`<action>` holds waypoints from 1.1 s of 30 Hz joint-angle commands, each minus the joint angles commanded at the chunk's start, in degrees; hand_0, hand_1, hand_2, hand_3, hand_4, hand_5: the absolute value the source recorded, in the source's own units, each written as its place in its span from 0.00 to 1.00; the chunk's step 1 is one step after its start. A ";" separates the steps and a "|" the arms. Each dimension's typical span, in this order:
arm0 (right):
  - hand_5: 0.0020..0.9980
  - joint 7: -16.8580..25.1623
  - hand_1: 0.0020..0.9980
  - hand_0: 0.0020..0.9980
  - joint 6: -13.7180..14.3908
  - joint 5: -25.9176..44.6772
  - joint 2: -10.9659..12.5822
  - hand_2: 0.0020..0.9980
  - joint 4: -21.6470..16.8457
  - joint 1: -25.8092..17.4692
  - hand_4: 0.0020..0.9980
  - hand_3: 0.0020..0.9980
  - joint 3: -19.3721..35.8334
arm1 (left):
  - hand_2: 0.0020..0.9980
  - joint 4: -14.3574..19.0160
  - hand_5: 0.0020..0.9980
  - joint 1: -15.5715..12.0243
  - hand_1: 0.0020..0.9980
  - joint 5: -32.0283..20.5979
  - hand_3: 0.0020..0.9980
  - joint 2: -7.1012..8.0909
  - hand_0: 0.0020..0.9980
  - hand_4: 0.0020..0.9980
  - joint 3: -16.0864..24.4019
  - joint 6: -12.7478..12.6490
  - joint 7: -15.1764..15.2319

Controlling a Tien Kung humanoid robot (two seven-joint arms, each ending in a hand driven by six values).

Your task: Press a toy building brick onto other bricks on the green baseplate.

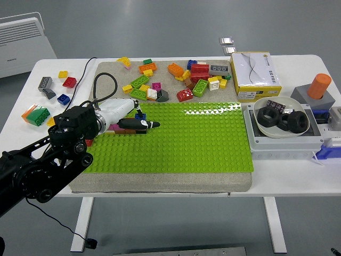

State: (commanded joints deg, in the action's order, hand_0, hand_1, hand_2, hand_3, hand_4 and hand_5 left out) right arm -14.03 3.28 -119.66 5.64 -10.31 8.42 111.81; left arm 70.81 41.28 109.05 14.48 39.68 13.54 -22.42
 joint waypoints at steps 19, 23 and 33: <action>0.99 0.14 0.57 0.52 0.02 0.55 -0.16 0.70 0.00 -0.19 0.90 0.82 -0.44 | 0.98 -1.71 0.96 -0.57 0.99 -0.03 0.65 -0.32 1.00 1.00 1.38 0.09 0.29; 0.99 0.17 0.57 0.52 0.04 0.83 -0.20 0.70 0.00 -0.33 0.90 0.82 -0.66 | 0.98 -1.97 0.96 -0.86 0.99 -0.14 0.65 -0.34 1.00 1.00 1.65 0.10 0.35; 1.00 0.20 0.57 0.52 0.10 1.17 -0.34 0.71 0.00 -0.55 0.90 0.82 -0.79 | 0.98 -1.82 0.94 -1.40 0.99 -0.25 0.64 -0.38 1.00 1.00 1.57 0.19 0.32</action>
State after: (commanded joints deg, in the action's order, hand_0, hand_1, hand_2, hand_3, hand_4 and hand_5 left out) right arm -13.83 3.38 -118.50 5.29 -10.31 7.87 111.02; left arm 68.99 39.88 108.80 14.10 41.25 13.74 -22.09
